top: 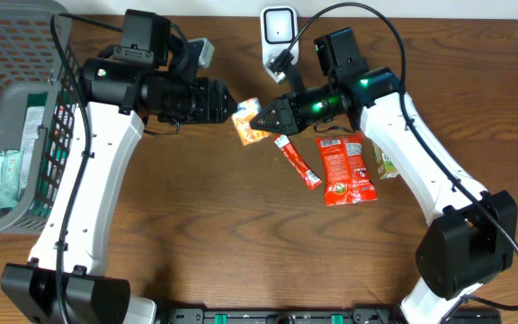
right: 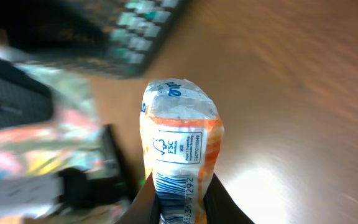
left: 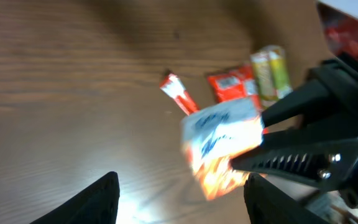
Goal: Scan the item barcode
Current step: 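Grasp the orange pack with the right gripper and release the left, then lower the orange pack beside the sachet and raise the right arm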
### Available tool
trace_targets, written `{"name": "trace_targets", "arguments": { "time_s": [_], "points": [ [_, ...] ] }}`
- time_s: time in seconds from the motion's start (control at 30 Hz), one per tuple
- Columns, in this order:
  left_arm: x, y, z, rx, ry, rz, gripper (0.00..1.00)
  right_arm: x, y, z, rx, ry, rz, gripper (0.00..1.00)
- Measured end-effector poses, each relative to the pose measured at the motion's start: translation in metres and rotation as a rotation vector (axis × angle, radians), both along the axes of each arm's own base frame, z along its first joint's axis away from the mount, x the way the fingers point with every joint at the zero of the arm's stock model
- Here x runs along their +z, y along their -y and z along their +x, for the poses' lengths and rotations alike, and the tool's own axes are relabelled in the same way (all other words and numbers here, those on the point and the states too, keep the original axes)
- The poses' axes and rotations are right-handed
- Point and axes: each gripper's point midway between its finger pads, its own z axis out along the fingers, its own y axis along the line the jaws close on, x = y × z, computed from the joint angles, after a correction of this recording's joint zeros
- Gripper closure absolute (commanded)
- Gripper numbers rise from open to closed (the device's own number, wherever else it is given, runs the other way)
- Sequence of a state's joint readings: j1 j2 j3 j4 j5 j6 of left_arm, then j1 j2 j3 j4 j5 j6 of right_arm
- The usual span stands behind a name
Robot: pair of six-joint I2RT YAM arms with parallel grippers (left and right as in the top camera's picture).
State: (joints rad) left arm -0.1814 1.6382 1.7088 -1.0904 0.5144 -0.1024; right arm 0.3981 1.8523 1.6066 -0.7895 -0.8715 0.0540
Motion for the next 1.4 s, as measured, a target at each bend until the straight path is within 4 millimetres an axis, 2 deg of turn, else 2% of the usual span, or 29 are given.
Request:
{"name": "trace_targets", "arguments": {
  "time_s": [0.13,0.23,0.3,0.53,0.63,0.7,0.8,0.87,1.03,1.13,1.23,1.3,1.4],
  "points": [
    [-0.009,-0.028,0.012,0.141,0.008,0.139,0.34,-0.037,0.035,0.025,-0.205,0.022,-0.279,0.89],
    [-0.013,-0.041,0.015,0.217,0.003,0.192,0.34,-0.054,0.060,0.039,-0.340,0.063,-0.471,0.88],
    [-0.014,-0.047,0.016,0.249,-0.004,0.211,0.34,-0.059,0.069,0.043,-0.399,0.110,-0.577,0.88],
    [-0.017,-0.053,0.013,0.278,-0.021,0.238,0.34,-0.067,0.075,0.044,-0.482,0.230,-0.785,0.89],
    [-0.021,-0.054,0.011,0.281,-0.035,0.245,0.34,-0.090,0.080,0.048,-0.502,0.214,-0.858,0.89],
    [-0.030,-0.055,0.007,0.278,-0.060,0.254,0.34,-0.117,0.084,0.053,-0.502,0.188,-0.909,0.89],
    [-0.036,-0.055,0.005,0.277,-0.074,0.259,0.34,-0.144,0.086,0.058,-0.496,0.162,-0.946,0.86],
    [-0.037,-0.055,0.004,0.276,-0.077,0.260,0.34,-0.154,0.087,0.061,-0.499,0.155,-0.957,0.86],
    [-0.037,-0.055,0.005,0.277,-0.073,0.258,0.34,-0.158,0.095,0.068,-0.526,0.149,-0.958,0.83],
    [-0.037,-0.055,0.005,0.277,-0.073,0.258,0.34,-0.170,0.100,0.070,-0.536,0.128,-0.975,0.55],
    [-0.037,-0.055,0.006,0.277,-0.071,0.258,0.34,-0.177,0.101,0.069,-0.526,0.120,-0.989,0.33],
    [-0.037,-0.055,0.006,0.277,-0.070,0.257,0.34,-0.177,0.101,0.069,-0.530,0.119,-0.987,0.25],
    [-0.037,-0.055,0.006,0.277,-0.070,0.257,0.34,-0.177,0.101,0.069,-0.530,0.119,-0.988,0.25]
  ]
}}
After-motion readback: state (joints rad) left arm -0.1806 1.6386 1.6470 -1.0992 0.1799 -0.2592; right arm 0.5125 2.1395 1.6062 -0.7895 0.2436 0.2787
